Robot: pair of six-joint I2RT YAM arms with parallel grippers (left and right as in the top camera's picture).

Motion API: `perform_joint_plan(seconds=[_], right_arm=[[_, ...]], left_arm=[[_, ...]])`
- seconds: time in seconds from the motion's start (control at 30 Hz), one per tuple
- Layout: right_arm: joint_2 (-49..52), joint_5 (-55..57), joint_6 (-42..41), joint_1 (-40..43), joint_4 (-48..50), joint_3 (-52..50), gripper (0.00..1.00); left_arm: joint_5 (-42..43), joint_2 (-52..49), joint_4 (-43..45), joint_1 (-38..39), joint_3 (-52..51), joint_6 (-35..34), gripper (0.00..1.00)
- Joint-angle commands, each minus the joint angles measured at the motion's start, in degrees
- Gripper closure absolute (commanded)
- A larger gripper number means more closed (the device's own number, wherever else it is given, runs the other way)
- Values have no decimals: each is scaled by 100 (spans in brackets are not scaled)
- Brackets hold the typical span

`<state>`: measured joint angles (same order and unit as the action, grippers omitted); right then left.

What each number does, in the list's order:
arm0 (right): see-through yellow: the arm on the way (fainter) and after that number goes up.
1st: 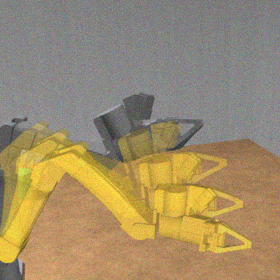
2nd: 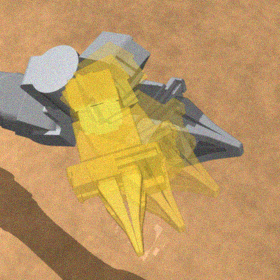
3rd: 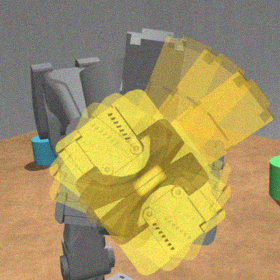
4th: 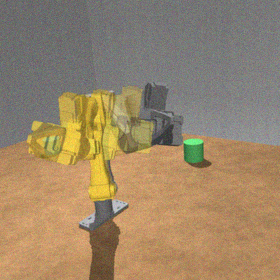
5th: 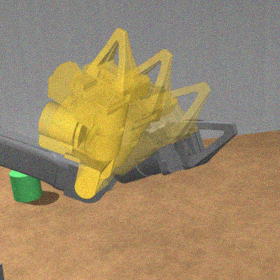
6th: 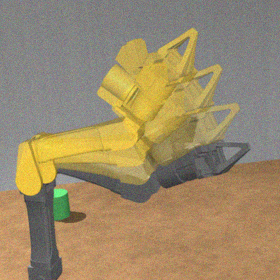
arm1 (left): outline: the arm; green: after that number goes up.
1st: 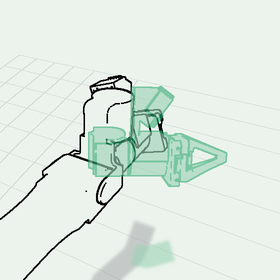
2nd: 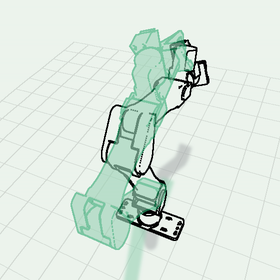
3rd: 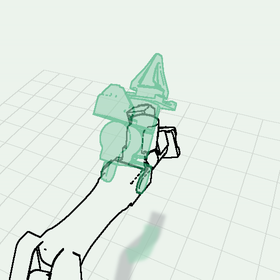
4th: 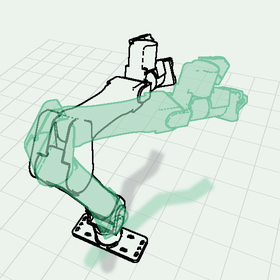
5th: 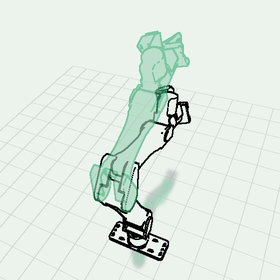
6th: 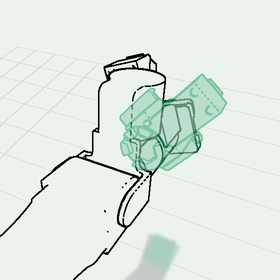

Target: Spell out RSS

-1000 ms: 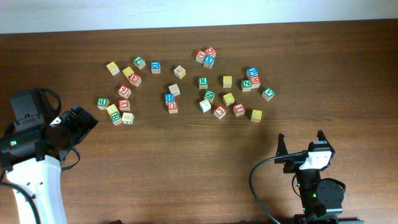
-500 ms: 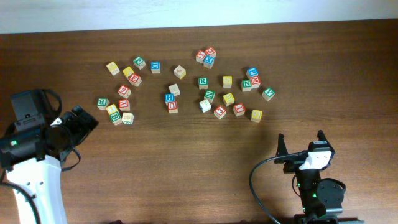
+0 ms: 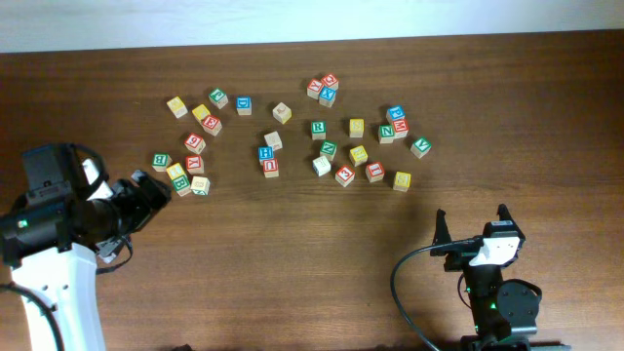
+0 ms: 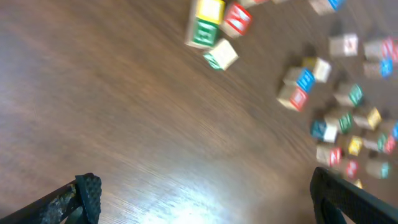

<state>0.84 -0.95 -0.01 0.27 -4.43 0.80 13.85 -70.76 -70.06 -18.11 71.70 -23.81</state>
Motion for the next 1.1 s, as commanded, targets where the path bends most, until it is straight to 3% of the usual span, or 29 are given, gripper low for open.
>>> perform_joint_plan(seconds=[0.0,0.23,0.33,0.47,0.57,0.67,0.73,0.8,0.97,1.07], right_arm=[[-48,31,-24,-31,-4,-48,2],[-48,20,-28,-31,83,-48,2],[-48,-1261,-898,-33,431,-48,2],[-48,-3770,-2815,-33,684,-48,2],[-48,-4022,-3727,-31,1294,-48,2],[-48,-4022,-4033,-31,2542,-48,2],[-48,-3936,-4127,-31,3482,-7,2],[-48,-3860,-4124,-31,3790,188,2],[164,-3609,-3639,-22,3480,1377,2],[723,-3665,-2846,-22,2339,2542,2]], left_arm=[[393,-37,-101,221,-48,684,1],[337,-37,-109,446,-48,678,1],[72,-37,-70,446,-48,675,1],[33,-37,9,446,-48,673,1],[31,-37,7,446,-48,673,1],[31,-37,13,446,-48,673,1],[31,-37,13,446,-48,675,1],[31,-37,13,446,-48,675,1],[31,-37,17,446,-48,675,1],[31,-37,15,446,-48,675,1]])
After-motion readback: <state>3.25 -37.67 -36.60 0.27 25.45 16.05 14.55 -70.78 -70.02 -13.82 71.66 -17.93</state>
